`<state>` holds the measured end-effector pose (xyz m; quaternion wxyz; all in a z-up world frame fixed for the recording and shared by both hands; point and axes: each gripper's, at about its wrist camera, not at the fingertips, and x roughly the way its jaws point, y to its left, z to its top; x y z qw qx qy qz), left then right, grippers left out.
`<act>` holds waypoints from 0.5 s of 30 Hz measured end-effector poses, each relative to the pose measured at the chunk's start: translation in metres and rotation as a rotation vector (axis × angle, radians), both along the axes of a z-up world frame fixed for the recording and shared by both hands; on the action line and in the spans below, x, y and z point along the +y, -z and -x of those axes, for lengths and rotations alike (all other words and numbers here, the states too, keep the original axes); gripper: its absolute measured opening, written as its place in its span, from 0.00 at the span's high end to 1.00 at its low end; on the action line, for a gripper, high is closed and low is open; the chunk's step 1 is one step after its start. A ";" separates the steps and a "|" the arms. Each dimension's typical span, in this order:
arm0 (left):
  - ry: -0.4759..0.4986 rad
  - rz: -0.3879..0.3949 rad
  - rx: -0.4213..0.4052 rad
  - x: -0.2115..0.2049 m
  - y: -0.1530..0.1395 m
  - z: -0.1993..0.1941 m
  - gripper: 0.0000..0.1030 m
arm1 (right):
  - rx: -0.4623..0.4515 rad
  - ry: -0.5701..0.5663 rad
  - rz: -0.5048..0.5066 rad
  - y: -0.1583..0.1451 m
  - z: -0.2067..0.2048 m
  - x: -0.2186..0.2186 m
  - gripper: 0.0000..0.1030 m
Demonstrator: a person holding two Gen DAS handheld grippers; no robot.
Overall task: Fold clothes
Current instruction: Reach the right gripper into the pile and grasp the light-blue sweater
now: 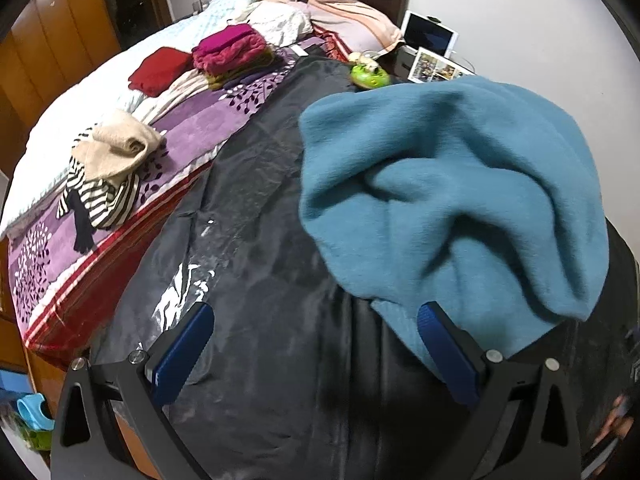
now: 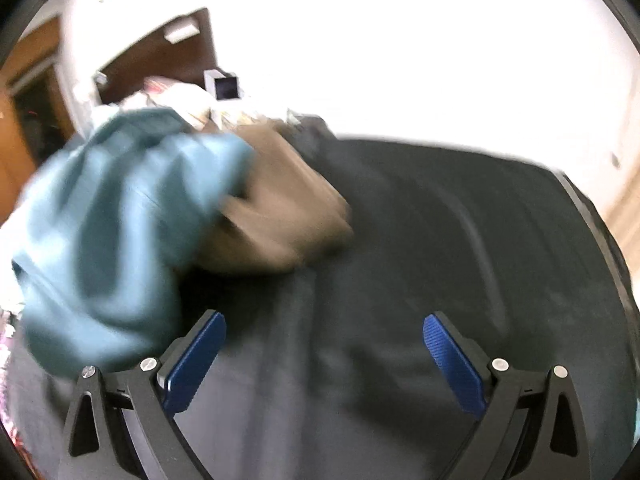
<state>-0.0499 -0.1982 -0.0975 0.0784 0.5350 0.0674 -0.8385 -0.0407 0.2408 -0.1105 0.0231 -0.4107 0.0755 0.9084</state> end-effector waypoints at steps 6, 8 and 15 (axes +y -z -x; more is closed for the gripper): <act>-0.005 0.001 -0.009 -0.012 0.007 -0.009 0.01 | 0.086 -0.105 0.138 -0.041 0.045 -0.059 0.01; -0.004 0.004 -0.010 -0.015 0.007 -0.012 0.01 | 0.082 -0.128 0.208 -0.045 0.065 -0.079 0.01; -0.008 -0.004 -0.010 -0.026 0.010 -0.020 0.01 | 0.047 -0.206 0.285 -0.047 0.123 -0.136 0.01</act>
